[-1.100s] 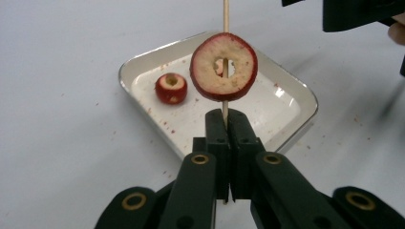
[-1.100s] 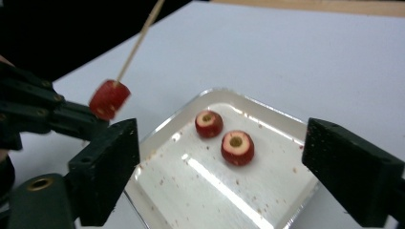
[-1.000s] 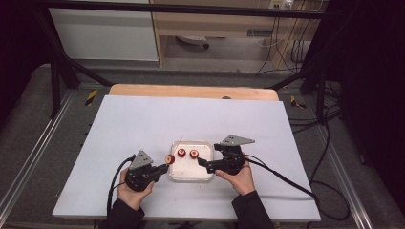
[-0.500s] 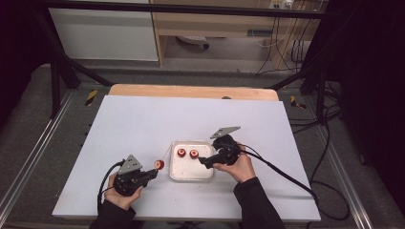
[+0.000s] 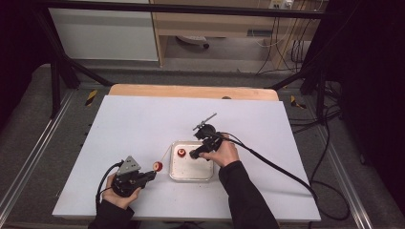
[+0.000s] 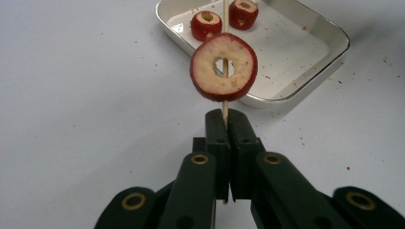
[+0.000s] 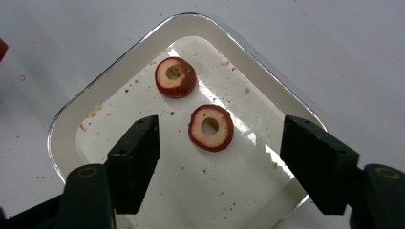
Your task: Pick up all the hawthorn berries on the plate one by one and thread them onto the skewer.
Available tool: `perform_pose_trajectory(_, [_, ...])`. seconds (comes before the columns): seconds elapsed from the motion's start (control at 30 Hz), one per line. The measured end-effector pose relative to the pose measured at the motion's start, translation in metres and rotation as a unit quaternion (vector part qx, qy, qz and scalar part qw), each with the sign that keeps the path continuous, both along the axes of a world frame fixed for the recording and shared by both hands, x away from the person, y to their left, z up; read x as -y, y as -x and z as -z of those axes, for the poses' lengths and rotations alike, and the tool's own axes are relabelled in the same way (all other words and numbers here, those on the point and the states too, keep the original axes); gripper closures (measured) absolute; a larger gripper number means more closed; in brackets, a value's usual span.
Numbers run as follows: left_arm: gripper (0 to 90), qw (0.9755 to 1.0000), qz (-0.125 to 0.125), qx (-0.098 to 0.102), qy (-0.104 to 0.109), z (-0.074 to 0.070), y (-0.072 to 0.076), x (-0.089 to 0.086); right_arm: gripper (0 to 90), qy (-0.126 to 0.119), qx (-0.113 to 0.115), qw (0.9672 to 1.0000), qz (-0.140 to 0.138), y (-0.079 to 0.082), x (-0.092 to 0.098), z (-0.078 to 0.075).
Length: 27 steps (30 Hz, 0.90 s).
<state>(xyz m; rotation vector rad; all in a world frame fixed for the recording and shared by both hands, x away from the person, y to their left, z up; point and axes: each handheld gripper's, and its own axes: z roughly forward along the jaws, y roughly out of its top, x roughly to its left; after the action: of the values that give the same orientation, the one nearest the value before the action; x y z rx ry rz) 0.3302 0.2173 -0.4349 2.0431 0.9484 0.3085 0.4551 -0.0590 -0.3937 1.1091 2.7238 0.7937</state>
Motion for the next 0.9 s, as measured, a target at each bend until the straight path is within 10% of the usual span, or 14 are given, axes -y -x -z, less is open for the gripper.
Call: perform_pose_trajectory(0.9, [88.3,1.0000,0.003,-0.001,-0.005,0.001,-0.001,0.001,60.8,-0.001,-0.084,0.9960,0.029,-0.021,-0.014,0.024])
